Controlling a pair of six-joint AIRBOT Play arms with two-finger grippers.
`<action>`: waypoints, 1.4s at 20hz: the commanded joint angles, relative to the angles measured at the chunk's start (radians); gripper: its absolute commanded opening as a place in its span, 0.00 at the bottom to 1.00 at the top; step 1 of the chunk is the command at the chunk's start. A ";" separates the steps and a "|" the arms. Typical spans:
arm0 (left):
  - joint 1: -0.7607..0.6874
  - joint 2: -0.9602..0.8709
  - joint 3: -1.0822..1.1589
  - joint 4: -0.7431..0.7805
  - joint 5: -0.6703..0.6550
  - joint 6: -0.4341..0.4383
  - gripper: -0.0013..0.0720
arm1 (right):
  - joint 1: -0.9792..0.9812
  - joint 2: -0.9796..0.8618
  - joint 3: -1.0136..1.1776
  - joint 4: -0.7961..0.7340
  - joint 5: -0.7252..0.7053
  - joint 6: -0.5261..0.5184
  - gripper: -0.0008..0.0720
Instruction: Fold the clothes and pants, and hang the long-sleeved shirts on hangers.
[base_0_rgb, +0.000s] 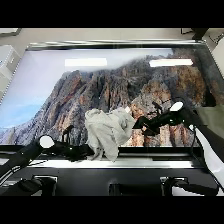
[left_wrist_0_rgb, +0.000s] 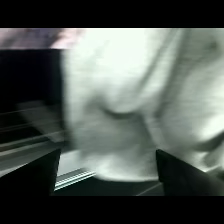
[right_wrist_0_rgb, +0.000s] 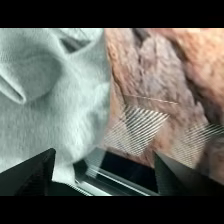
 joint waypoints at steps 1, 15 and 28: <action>-0.060 -0.063 -0.026 -0.069 0.132 -0.014 0.65 | 0.006 -0.024 -0.008 0.042 -0.039 -0.007 1.00; 0.193 0.213 0.219 0.423 -0.106 -0.108 0.04 | 0.018 0.132 0.334 -0.109 -0.140 0.000 0.05; 0.546 0.560 0.851 0.537 0.016 -0.129 0.04 | -0.175 0.720 0.754 -0.504 0.016 0.073 0.05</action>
